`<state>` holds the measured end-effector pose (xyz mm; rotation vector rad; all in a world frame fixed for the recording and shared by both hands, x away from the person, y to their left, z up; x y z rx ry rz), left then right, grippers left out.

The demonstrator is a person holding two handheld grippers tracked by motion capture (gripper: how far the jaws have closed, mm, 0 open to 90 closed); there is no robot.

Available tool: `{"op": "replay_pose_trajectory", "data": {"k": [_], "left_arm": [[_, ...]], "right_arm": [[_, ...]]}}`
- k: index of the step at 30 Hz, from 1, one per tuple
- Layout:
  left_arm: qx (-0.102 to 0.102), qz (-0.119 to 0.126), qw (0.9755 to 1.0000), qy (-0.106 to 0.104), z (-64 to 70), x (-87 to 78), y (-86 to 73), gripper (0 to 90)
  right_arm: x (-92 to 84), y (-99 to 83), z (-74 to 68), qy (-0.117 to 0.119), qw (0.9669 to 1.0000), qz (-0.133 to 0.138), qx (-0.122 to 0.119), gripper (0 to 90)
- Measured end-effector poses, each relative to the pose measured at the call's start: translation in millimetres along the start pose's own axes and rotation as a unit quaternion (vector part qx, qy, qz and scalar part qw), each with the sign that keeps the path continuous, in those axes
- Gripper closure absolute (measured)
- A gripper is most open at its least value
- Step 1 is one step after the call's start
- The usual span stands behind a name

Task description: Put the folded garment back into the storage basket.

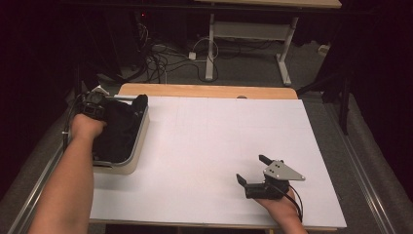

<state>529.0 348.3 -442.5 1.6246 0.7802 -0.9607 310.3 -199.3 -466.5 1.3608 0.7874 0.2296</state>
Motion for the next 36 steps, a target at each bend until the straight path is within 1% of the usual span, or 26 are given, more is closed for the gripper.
{"op": "replay_pose_trajectory", "data": {"k": [1,3,5,6,7,9,12,15,16,19,20,22,23,25,27,29,33,36], "left_arm": [[0.004,-0.007,0.9999,0.010,0.0,4.6,2.2,87.4],[0.003,-0.017,0.9998,0.010,-0.5,12.8,5.5,87.4],[0.013,-0.031,0.9994,0.012,1.0,20.5,6.5,87.3],[0.019,-0.037,0.9990,0.020,3.5,25.3,6.7,87.3],[0.017,-0.034,0.9990,0.023,4.2,26.4,7.2,87.4],[0.011,-0.035,0.9991,0.018,2.8,25.9,8.1,87.5],[0.001,-0.030,0.9995,0.006,1.3,19.0,4.6,87.3],[-0.004,-0.023,0.9997,-0.004,1.1,6.0,-2.7,87.0],[-0.006,-0.018,0.9998,-0.011,1.5,1.2,-5.8,87.0],[-0.008,-0.014,0.9996,-0.025,4.4,-11.0,-15.8,87.0],[-0.008,-0.014,0.9995,-0.029,5.4,-13.6,-18.2,87.0],[-0.010,-0.016,0.9989,-0.042,8.8,-20.8,-25.3,87.1],[-0.008,-0.021,0.9985,-0.050,10.7,-23.3,-28.0,87.2],[-0.001,-0.030,0.9979,-0.058,14.2,-28.9,-31.9,87.3],[0.000,-0.034,0.9971,-0.068,18.0,-34.1,-35.2,87.3],[0.009,-0.044,0.9959,-0.079,23.1,-37.3,-38.9,87.3],[0.016,-0.044,0.9948,-0.091,30.9,-44.3,-46.3,87.1],[0.017,-0.051,0.9942,-0.093,34.9,-50.3,-51.8,86.9]], "right_arm": [[0.1,0.0,0.0,0.000,1.0000,0.000,0.000,1.4],[0.3,-0.2,0.2,0.000,1.0000,-0.001,0.002,1.4],[0.4,-0.6,0.2,0.000,1.0000,-0.001,0.002,1.4],[0.3,-0.7,0.3,0.000,1.0000,-0.002,0.002,1.4],[0.0,-1.1,0.4,-0.002,1.0000,-0.002,0.001,1.4],[-0.7,-1.7,1.2,-0.003,1.0000,-0.002,0.001,1.4],[-1.1,-2.2,4.0,-0.005,1.0000,-0.003,0.003,1.3],[-2.8,-2.4,6.8,-0.006,1.0000,-0.003,0.005,1.3],[-4.0,-2.8,7.5,-0.006,1.0000,-0.003,0.005,1.3],[-10.2,-7.5,12.4,-0.009,0.9999,-0.008,-0.001,1.2],[-10.2,-7.5,12.4,-0.009,0.9999,-0.008,-0.001,1.2],[-14.1,-10.4,15.1,-0.011,0.9999,-0.008,-0.001,1.2],[-15.8,-11.8,16.4,-0.012,0.9999,-0.007,-0.001,1.2],[-19.6,-14.8,19.1,-0.011,0.9999,-0.001,0.001,1.1],[-20.0,-15.5,19.4,-0.010,1.0000,0.001,0.000,1.0],[-19.6,-16.8,19.8,-0.008,1.0000,0.001,-0.005,0.7],[-19.1,-16.5,20.4,0.001,1.0000,0.007,-0.006,0.6],[-18.8,-17.1,20.8,0.005,0.9999,0.009,-0.005,0.5]]}}
Point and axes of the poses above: each handheld gripper's, and its own axes: x roughly forward along the jaws, y roughly out of its top, z roughly to its right, the point moved 1 cm from there along x, roughly forward along the jaws, and after that the axes turned 5 degrees about x, right-handed, at the moved point
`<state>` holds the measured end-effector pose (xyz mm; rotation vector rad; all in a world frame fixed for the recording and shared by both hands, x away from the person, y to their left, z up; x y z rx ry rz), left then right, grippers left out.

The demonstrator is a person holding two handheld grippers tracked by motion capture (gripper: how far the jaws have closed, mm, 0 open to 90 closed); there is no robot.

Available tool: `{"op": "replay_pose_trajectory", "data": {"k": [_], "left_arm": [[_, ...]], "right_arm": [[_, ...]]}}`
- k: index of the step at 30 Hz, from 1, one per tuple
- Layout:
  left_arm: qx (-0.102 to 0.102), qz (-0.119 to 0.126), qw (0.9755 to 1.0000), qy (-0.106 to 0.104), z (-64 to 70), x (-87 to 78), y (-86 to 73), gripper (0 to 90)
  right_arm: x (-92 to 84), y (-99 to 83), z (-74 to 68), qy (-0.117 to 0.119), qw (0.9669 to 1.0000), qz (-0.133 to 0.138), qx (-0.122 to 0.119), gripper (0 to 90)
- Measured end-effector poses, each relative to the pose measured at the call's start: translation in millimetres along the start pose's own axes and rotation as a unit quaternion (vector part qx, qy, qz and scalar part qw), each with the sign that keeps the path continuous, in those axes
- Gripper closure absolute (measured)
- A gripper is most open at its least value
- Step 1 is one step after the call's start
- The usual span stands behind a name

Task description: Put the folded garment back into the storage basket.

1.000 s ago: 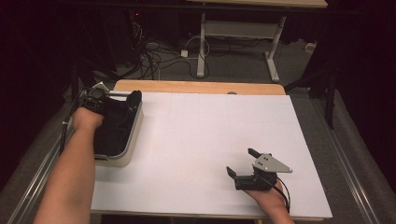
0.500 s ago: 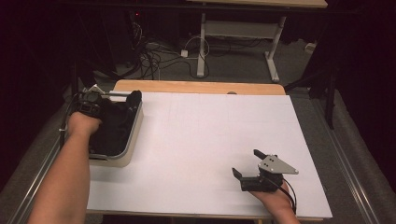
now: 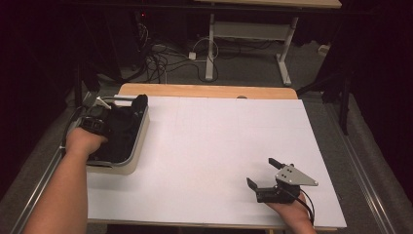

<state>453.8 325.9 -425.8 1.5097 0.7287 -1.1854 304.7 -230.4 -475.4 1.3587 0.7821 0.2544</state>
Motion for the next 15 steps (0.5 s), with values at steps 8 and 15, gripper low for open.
{"op": "replay_pose_trajectory", "data": {"k": [8,15], "left_arm": [[-0.006,-0.012,0.9999,0.001,5.3,-11.8,-21.4,83.3],[0.004,-0.028,0.9996,-0.005,12.3,-15.5,-25.6,73.0]], "right_arm": [[-0.8,-0.6,-0.5,0.006,0.9999,0.009,-0.002,0.5],[-2.9,-1.6,0.7,0.000,1.0000,0.007,-0.002,0.5]]}}
Point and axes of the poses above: each handheld gripper's, and its own axes: x roughly forward along the jaws, y roughly out of its top, z roughly to its right, the point moved 1 cm from there along x, roughly forward along the jaws, and after that the axes turned 5 degrees about x, right-handed, at the moved point
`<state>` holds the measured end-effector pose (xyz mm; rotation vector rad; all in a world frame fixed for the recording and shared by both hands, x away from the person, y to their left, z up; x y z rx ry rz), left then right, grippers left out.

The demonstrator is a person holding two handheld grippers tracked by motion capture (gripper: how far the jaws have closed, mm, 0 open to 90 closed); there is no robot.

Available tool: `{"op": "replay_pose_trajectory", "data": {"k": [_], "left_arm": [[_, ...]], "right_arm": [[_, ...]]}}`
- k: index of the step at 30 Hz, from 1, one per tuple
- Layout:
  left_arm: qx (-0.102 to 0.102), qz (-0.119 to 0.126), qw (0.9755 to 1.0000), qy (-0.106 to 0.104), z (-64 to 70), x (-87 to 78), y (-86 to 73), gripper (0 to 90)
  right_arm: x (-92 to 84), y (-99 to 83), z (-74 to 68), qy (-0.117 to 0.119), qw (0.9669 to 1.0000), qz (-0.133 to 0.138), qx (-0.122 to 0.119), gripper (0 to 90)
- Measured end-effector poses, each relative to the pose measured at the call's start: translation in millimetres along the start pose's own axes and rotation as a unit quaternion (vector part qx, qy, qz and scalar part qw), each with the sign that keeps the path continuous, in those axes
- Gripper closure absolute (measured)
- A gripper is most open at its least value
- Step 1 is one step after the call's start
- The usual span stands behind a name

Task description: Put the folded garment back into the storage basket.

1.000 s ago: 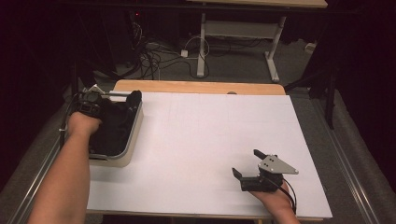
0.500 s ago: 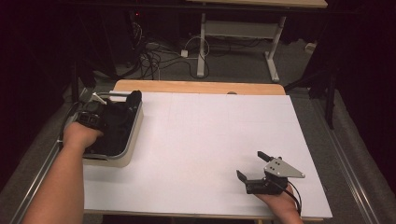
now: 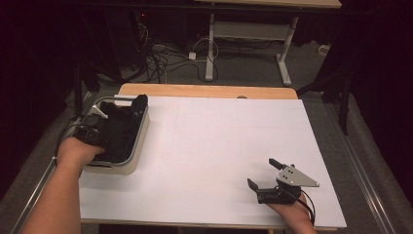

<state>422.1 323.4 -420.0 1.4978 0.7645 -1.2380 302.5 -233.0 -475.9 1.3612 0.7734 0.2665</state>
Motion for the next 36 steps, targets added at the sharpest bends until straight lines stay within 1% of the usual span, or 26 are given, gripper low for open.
{"op": "replay_pose_trajectory", "data": {"k": [1,2,4,5,6,7,9,10,12,13,16,17,19,20,21,24,28,29,30,31,33,34,35,36], "left_arm": [[0.001,-0.004,1.0000,-0.001,0.7,0.4,0.6,73.0],[0.004,-0.007,1.0000,-0.002,1.4,0.9,1.2,70.3],[0.009,-0.013,0.9999,-0.004,1.8,2.1,2.4,69.4],[0.014,-0.022,0.9996,-0.008,1.7,4.2,3.5,65.8],[0.014,-0.022,0.9996,-0.008,1.7,4.2,3.5,63.4],[0.017,-0.025,0.9995,-0.010,1.7,5.4,3.8,63.4],[0.019,-0.030,0.9993,-0.014,1.7,8.2,4.8,58.0],[0.022,-0.035,0.9990,-0.016,1.9,10.0,5.6,52.8],[0.028,-0.044,0.9985,-0.016,2.3,12.9,6.9,49.3],[0.030,-0.048,0.9982,-0.018,2.5,14.2,7.4,49.3],[0.041,-0.062,0.9970,-0.024,4.0,19.9,10.0,42.7],[0.044,-0.067,0.9964,-0.026,4.7,21.6,10.7,39.2],[0.050,-0.079,0.9953,-0.025,5.8,23.7,12.1,38.3],[0.052,-0.083,0.9949,-0.025,6.2,24.3,12.9,36.9],[0.058,-0.090,0.9939,-0.029,6.9,24.8,13.2,35.0],[0.064,-0.106,0.9918,-0.032,9.0,26.5,14.5,30.2],[0.065,-0.118,0.9903,-0.033,10.3,25.8,16.1,24.7],[0.067,-0.122,0.9898,-0.032,10.8,25.7,16.3,19.9],[0.068,-0.126,0.9892,-0.030,11.3,25.5,16.6,17.5],[0.069,-0.131,0.9886,-0.028,12.1,25.2,17.0,17.5],[0.069,-0.138,0.9878,-0.025,13.2,23.7,17.8,13.2],[0.068,-0.142,0.9873,-0.025,13.7,22.6,18.3,6.8],[0.067,-0.145,0.9868,-0.025,14.0,21.8,18.7,6.8],[0.067,-0.146,0.9867,-0.022,14.4,20.0,19.1,4.4]], "right_arm": [[0.0,0.0,0.0,0.000,1.0000,0.000,0.000,0.5],[-0.9,0.1,-0.6,-0.001,1.0000,0.000,0.000,0.5],[-1.1,0.1,-0.9,-0.002,1.0000,-0.001,0.000,0.5],[-1.0,0.1,-1.4,-0.003,1.0000,-0.001,0.001,0.5],[-1.0,0.1,-1.4,-0.003,1.0000,-0.001,0.001,0.5],[-0.8,0.2,-1.4,-0.004,1.0000,-0.002,0.001,0.5],[-0.3,0.2,-1.6,-0.004,1.0000,-0.003,0.001,0.5],[-0.3,0.1,-1.6,-0.005,1.0000,-0.003,0.002,0.5],[0.0,-0.4,-1.4,-0.006,1.0000,-0.004,0.002,0.5],[0.0,-0.4,-1.4,-0.006,1.0000,-0.004,0.002,0.5],[0.3,-1.6,-1.0,-0.008,0.9999,-0.007,0.003,0.5],[-0.1,-2.1,-0.7,-0.009,0.9999,-0.008,0.003,0.5],[-0.5,-2.2,-0.7,-0.010,0.9999,-0.008,0.003,0.5],[-0.8,-2.3,-0.5,-0.010,0.9999,-0.007,0.002,0.5],[-1.0,-2.4,-0.5,-0.011,0.9999,-0.007,0.002,0.5],[-1.1,-2.6,-0.9,-0.010,0.9999,-0.007,0.002,0.5],[-1.1,-2.8,-1.6,-0.009,0.9999,-0.008,0.001,0.5],[-1.4,-2.7,-2.1,-0.009,0.9999,-0.008,0.002,0.5],[-1.5,-2.7,-2.2,-0.009,0.9999,-0.008,0.002,0.5],[-1.5,-2.7,-2.2,-0.009,0.9999,-0.008,0.002,0.5],[-1.9,-2.4,-2.5,-0.008,0.9999,-0.007,0.002,0.5],[-2.1,-2.2,-2.5,-0.008,0.9999,-0.006,0.002,0.5],[-2.1,-2.2,-2.5,-0.008,0.9999,-0.006,0.002,0.5],[-2.2,-2.2,-2.5,-0.008,0.9999,-0.006,0.001,0.5]]}}
Point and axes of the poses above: each handheld gripper's, and its own axes: x roughly forward along the jaws, y roughly out of its top, z roughly to its right, the point moved 1 cm from there along x, roughly forward along the jaws, and after that the axes turned 5 degrees about x, right-handed, at the moved point
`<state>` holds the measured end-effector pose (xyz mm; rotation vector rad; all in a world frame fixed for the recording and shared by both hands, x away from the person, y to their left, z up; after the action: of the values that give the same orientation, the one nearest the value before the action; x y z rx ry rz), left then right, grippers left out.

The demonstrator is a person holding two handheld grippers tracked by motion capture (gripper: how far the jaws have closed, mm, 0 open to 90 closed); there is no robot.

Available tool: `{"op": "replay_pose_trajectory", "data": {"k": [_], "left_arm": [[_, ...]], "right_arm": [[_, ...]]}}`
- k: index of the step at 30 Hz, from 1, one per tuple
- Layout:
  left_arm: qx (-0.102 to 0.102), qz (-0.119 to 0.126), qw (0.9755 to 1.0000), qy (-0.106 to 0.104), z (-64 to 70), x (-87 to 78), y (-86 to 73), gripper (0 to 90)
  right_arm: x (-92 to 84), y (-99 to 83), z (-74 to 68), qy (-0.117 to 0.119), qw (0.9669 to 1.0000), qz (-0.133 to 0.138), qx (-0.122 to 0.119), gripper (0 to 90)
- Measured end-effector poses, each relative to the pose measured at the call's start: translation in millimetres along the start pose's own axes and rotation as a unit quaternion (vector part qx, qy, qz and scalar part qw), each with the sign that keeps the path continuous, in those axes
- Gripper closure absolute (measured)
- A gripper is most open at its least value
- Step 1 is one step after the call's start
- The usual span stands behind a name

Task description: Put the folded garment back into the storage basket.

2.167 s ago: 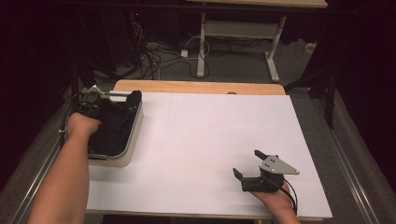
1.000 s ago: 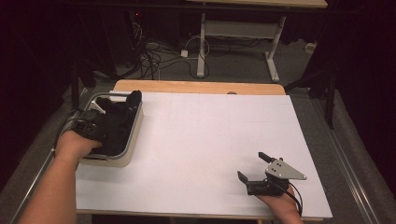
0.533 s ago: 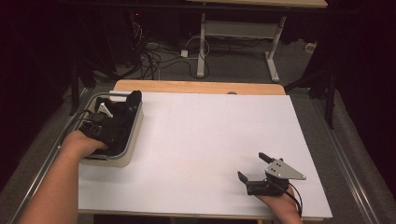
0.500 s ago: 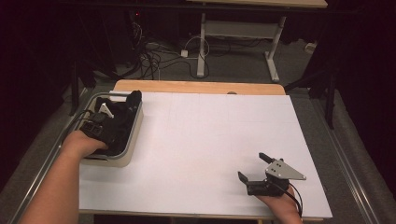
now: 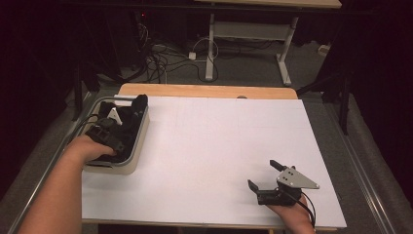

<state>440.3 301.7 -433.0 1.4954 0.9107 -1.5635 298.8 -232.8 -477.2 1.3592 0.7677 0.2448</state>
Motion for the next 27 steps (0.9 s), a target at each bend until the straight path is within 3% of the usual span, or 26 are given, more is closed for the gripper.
{"op": "replay_pose_trajectory", "data": {"k": [2,9,16,22,27], "left_arm": [[-0.006,-0.002,1.0000,0.000,-0.3,-3.5,-0.4,0.0],[-0.012,-0.006,0.9999,-0.003,2.5,-18.8,-3.0,0.0],[-0.015,0.002,0.9999,0.003,14.1,-42.8,-2.8,0.0],[0.000,0.007,1.0000,0.001,31.3,-61.7,0.5,0.0],[0.010,0.006,0.9999,-0.001,42.6,-66.8,4.3,0.0]], "right_arm": [[0.1,0.1,-0.1,0.000,1.0000,0.000,-0.001,0.5],[0.0,0.2,-0.3,-0.001,1.0000,0.000,-0.001,0.5],[-0.9,0.2,-0.4,-0.004,1.0000,0.001,0.000,0.5],[-2.9,-0.7,0.1,-0.006,1.0000,0.000,0.001,0.5],[-4.4,-1.0,0.8,-0.008,1.0000,0.000,0.004,0.5]]}}
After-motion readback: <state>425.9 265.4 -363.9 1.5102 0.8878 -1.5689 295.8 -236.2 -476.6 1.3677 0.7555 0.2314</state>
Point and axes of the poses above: each handheld gripper's, and its own axes: x roughly forward along the jaws, y roughly out of its top, z roughly to its right, the point moved 1 cm from there along x, roughly forward along the jaws, and after that the axes turned 5 degrees about x, right-handed, at the moved point
